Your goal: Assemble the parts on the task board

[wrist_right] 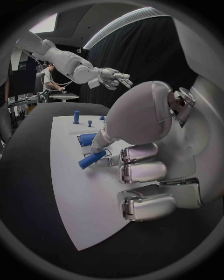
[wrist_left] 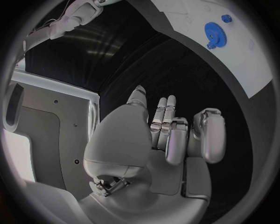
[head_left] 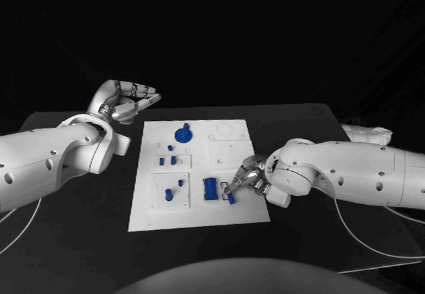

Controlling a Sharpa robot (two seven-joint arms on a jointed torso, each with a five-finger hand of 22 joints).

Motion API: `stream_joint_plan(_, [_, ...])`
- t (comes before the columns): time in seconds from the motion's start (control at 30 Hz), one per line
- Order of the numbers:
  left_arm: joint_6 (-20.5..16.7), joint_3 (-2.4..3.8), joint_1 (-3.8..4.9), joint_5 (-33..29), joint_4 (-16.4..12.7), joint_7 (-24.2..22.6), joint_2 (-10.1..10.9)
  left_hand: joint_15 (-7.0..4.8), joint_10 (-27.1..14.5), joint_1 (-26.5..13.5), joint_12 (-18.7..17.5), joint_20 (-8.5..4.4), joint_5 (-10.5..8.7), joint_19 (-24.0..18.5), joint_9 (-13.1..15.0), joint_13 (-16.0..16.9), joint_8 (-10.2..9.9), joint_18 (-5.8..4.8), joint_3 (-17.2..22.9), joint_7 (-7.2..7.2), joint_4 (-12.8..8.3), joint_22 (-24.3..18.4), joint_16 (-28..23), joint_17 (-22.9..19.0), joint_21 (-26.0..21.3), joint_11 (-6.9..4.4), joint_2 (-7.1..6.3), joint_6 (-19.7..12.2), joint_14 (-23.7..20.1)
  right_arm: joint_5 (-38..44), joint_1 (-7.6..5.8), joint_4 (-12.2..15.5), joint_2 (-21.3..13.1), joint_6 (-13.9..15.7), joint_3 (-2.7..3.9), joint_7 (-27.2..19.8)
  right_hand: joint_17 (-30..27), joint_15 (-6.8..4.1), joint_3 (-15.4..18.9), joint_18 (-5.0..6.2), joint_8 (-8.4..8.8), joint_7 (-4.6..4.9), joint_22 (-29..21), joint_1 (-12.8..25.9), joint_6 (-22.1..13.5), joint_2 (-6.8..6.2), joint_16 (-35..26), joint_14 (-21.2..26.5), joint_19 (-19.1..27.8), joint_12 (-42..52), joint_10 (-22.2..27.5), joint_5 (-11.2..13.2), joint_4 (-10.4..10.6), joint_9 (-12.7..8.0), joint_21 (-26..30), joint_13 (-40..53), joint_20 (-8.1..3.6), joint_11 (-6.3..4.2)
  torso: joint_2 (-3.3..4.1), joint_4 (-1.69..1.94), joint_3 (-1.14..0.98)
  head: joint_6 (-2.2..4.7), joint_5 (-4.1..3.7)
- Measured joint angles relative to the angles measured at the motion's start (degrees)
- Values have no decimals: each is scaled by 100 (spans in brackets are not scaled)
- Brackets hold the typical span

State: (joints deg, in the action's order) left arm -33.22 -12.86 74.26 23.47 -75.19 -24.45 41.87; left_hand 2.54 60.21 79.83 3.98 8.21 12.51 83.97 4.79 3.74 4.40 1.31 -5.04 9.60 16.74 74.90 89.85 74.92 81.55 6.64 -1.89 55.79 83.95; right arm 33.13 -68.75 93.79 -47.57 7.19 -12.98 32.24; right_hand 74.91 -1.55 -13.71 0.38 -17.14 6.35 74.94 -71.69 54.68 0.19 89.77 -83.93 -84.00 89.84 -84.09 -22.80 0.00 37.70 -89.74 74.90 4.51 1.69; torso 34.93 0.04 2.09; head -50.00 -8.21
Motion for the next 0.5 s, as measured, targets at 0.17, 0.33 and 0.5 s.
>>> stream_joint_plan(0.17, [0, 0, 0, 1, 0, 1, 5, 0, 0, 0, 0, 0, 0, 0, 0, 0, 0, 0, 0, 0, 0, 0, 0, 0, 0, 0, 0, 0, 0, 1, 3, -2, 5, 30, 0, 1, 0, 0, -81, 1, 12, 0, 0, 15, 0, -15, 0, 0, 0, 0, 9, 33, -49, -16, 0, 0, 0, -30, 0, 1, 0, 0, 0])
stream_joint_plan(0.33, [0, 0, 0, 1, -1, 1, 6, 0, 0, 0, 0, 0, 0, 0, 0, 0, 0, 0, 0, 0, 0, 0, 0, 0, 0, 0, 0, 0, 0, 2, 4, -11, 8, 80, 0, -3, 0, 0, -88, 0, 30, 0, -1, 31, 1, -14, 0, 0, 0, 0, 9, 55, -56, -33, 0, 0, 0, -30, 0, -1, 0, 0, 3])
stream_joint_plan(0.5, [0, 0, 0, 2, -2, 2, 5, 0, 0, 0, 0, 0, 0, 0, 0, 0, 0, 0, 0, 0, 0, 0, 0, -1, 0, 0, 0, 0, 0, 2, 4, -17, 15, 146, 1, -15, -1, 0, -207, 0, 54, 0, -1, 76, 1, -30, 0, 0, 0, 0, 9, 74, -175, -33, 0, 0, 0, -29, 0, -2, 0, 0, 3])
